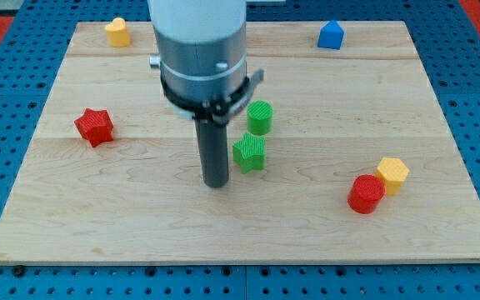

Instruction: Move the yellow hexagon above the red circle

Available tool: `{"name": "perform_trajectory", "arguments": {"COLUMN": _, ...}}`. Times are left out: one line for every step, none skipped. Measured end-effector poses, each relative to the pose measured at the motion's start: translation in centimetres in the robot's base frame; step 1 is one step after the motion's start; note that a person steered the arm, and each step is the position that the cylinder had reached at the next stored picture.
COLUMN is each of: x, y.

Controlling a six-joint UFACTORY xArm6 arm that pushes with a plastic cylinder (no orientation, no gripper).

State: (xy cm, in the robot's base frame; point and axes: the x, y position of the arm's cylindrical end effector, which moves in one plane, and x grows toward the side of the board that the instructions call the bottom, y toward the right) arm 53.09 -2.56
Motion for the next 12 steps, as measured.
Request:
{"name": "perform_trajectory", "arguments": {"x": 4.0, "y": 6.8}}
{"name": "perform_trajectory", "arguments": {"x": 8.7, "y": 10.9}}
{"name": "perform_trajectory", "arguments": {"x": 7.8, "y": 18.1}}
{"name": "perform_trajectory", "arguments": {"x": 3.2, "y": 20.7}}
{"name": "perform_trajectory", "arguments": {"x": -1.8, "y": 21.8}}
{"name": "perform_trajectory", "arguments": {"x": -5.2, "y": 21.8}}
{"name": "perform_trajectory", "arguments": {"x": -7.7, "y": 21.8}}
{"name": "perform_trajectory", "arguments": {"x": -7.6, "y": 22.6}}
{"name": "perform_trajectory", "arguments": {"x": -6.0, "y": 22.0}}
{"name": "perform_trajectory", "arguments": {"x": -5.7, "y": 21.2}}
{"name": "perform_trajectory", "arguments": {"x": -5.7, "y": 20.6}}
{"name": "perform_trajectory", "arguments": {"x": -5.7, "y": 19.8}}
